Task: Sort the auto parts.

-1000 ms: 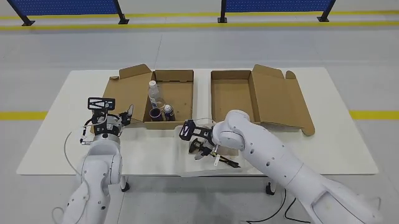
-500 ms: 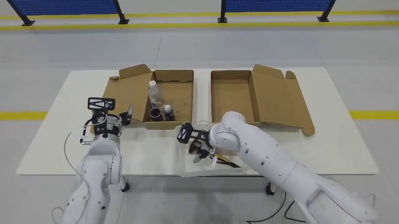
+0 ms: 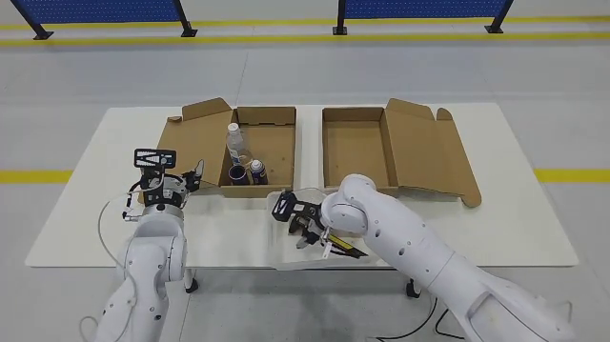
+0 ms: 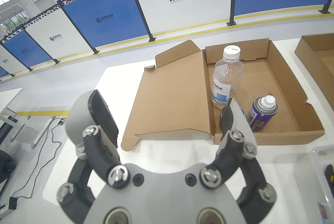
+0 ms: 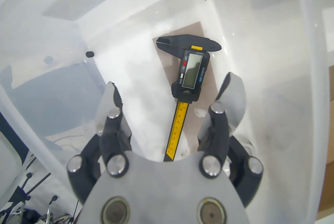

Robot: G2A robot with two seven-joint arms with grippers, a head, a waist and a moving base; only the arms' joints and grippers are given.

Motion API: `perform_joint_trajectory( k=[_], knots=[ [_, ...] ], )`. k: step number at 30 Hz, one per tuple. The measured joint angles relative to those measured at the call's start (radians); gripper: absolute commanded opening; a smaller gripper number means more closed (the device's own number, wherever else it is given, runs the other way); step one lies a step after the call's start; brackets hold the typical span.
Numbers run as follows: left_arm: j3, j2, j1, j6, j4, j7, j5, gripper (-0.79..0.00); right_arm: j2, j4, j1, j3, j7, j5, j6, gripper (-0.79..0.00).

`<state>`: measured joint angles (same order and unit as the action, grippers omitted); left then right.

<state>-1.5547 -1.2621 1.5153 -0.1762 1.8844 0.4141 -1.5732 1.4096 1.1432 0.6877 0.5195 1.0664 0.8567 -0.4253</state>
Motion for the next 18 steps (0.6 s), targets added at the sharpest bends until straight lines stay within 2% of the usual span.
perform_joint_trajectory(
  k=[3, 18],
  knots=[
    [0.000, 0.000, 0.000, 0.000, 0.000, 0.000, 0.000, 0.000, -0.002, 0.005, 0.005, 0.004, 0.007, 0.007, 0.005, -0.212],
    [0.000, 0.000, 0.000, 0.000, 0.000, 0.000, 0.000, 0.000, -0.002, -0.011, 0.018, 0.016, 0.017, 0.029, -0.002, -0.274]
  ],
)
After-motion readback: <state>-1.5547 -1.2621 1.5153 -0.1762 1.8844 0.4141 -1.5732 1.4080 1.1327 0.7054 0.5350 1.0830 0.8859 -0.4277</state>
